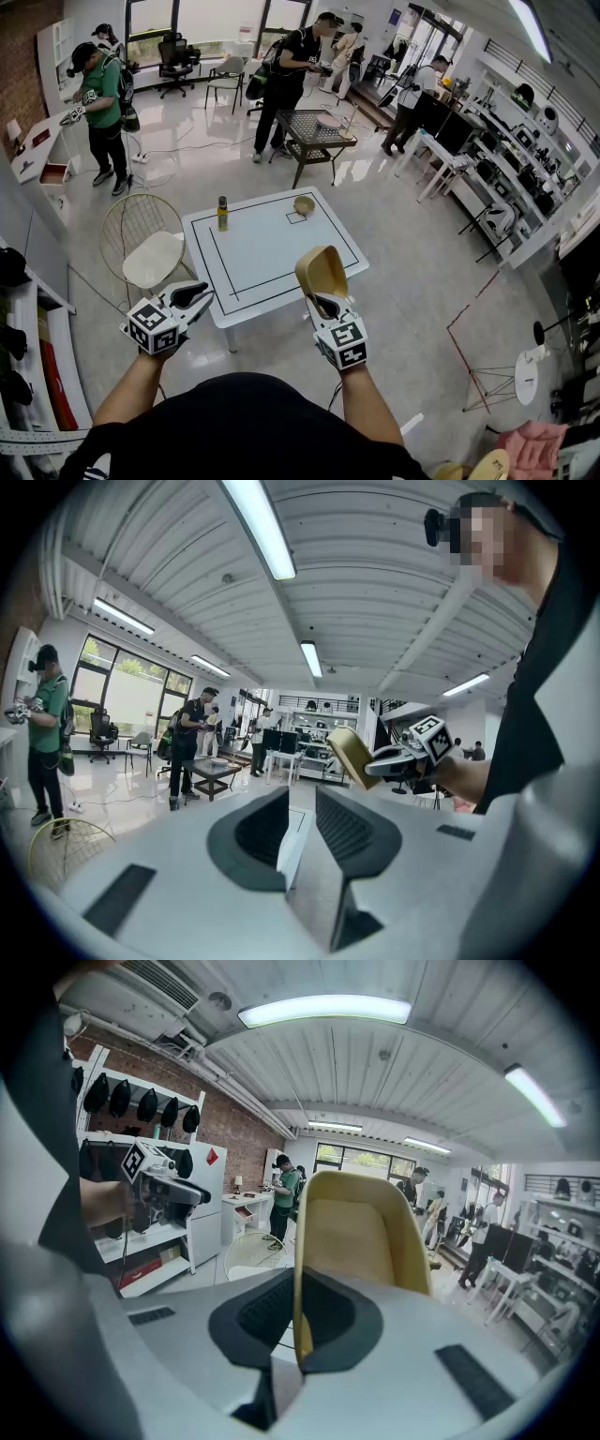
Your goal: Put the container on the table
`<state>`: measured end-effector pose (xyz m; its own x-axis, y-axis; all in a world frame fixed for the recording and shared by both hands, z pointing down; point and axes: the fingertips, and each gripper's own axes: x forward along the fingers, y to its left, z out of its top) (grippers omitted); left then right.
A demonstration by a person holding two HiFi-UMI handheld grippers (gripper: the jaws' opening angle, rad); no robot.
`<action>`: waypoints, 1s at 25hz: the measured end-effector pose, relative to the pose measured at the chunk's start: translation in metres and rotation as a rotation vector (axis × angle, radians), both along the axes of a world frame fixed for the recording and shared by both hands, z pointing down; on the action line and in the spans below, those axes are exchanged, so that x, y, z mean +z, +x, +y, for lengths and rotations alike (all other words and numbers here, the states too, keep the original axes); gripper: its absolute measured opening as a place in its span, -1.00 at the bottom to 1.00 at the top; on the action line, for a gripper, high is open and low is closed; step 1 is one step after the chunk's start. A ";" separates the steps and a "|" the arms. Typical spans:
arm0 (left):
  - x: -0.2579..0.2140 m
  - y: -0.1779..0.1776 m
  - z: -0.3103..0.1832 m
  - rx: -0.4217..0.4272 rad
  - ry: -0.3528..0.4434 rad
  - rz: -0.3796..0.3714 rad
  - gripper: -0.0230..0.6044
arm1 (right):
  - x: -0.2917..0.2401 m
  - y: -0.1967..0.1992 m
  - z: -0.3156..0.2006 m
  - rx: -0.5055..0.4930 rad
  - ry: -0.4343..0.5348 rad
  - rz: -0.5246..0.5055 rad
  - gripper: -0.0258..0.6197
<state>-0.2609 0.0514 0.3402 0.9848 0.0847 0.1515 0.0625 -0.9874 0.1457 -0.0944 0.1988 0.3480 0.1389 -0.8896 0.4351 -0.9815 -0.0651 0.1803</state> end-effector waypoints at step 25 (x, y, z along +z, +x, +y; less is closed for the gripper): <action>0.008 -0.036 -0.042 0.143 -0.049 0.012 -0.63 | -0.023 -0.059 -0.042 0.092 -0.009 0.035 -0.89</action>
<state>-0.2968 0.0095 0.3483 0.9639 0.2312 0.1318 0.2040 -0.9600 0.1917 -0.1536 0.1563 0.3253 0.2351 -0.8683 0.4367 -0.9645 -0.1528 0.2155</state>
